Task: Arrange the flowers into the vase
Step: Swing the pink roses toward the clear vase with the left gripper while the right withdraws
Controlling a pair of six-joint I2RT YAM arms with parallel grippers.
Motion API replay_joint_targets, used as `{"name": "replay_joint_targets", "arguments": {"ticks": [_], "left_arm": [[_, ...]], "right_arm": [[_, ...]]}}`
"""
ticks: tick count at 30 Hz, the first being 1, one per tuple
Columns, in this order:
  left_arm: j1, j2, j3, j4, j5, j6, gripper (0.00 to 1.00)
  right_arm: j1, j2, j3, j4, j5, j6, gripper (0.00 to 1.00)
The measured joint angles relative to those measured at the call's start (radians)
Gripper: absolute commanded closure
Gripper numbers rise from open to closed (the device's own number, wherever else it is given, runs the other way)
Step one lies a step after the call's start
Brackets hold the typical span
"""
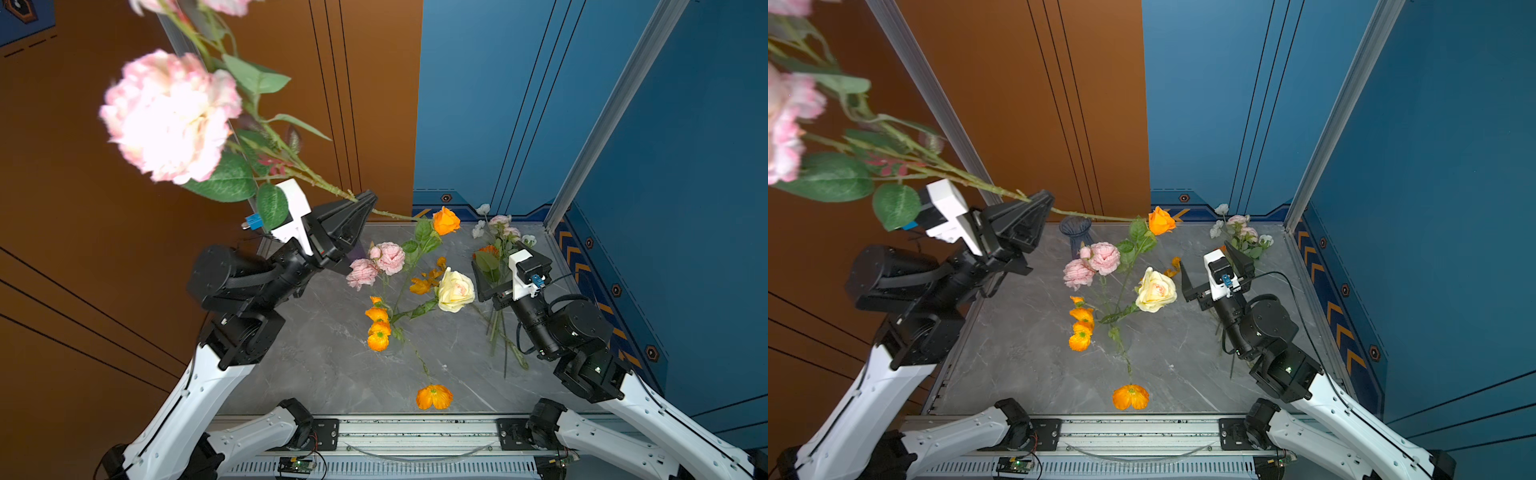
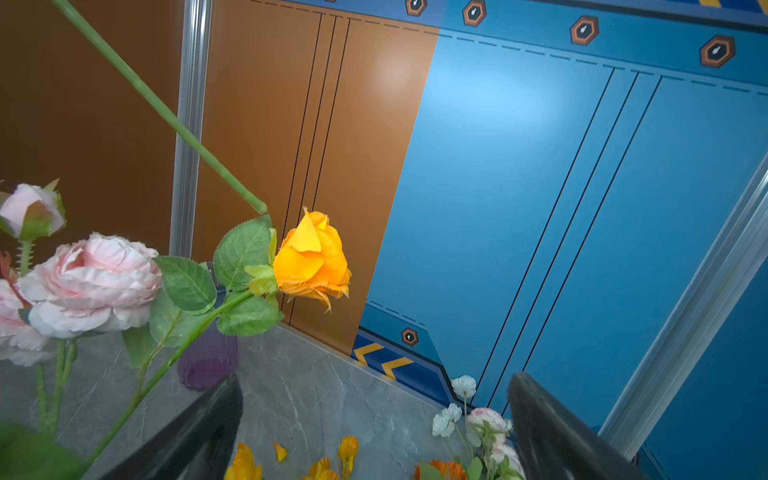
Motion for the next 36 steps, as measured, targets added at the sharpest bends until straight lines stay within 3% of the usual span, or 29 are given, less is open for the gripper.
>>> {"name": "replay_joint_targets", "arguments": {"ticks": [8, 14, 19, 28, 36], "left_arm": [[0.005, -0.268, -0.035, -0.251, -0.135, 0.119, 1.0], [0.005, -0.36, -0.152, -0.414, -0.217, 0.112, 1.0], [0.005, -0.411, -0.28, -0.479, -0.237, 0.07, 1.0], [0.005, -0.435, -0.408, -0.467, -0.233, -0.039, 1.0], [0.005, -0.441, -0.486, -0.382, -0.221, -0.127, 1.0]], "right_arm": [[-0.005, -0.056, -0.042, -0.271, 0.013, 0.195, 0.0], [-0.005, -0.068, -0.103, -0.359, -0.121, 0.309, 0.0], [0.019, -0.025, -0.145, -0.366, -0.267, 0.369, 0.0], [0.108, 0.023, -0.314, -0.233, -0.344, 0.448, 0.0], [0.159, 0.112, -0.333, -0.139, -0.366, 0.472, 0.0]]}}
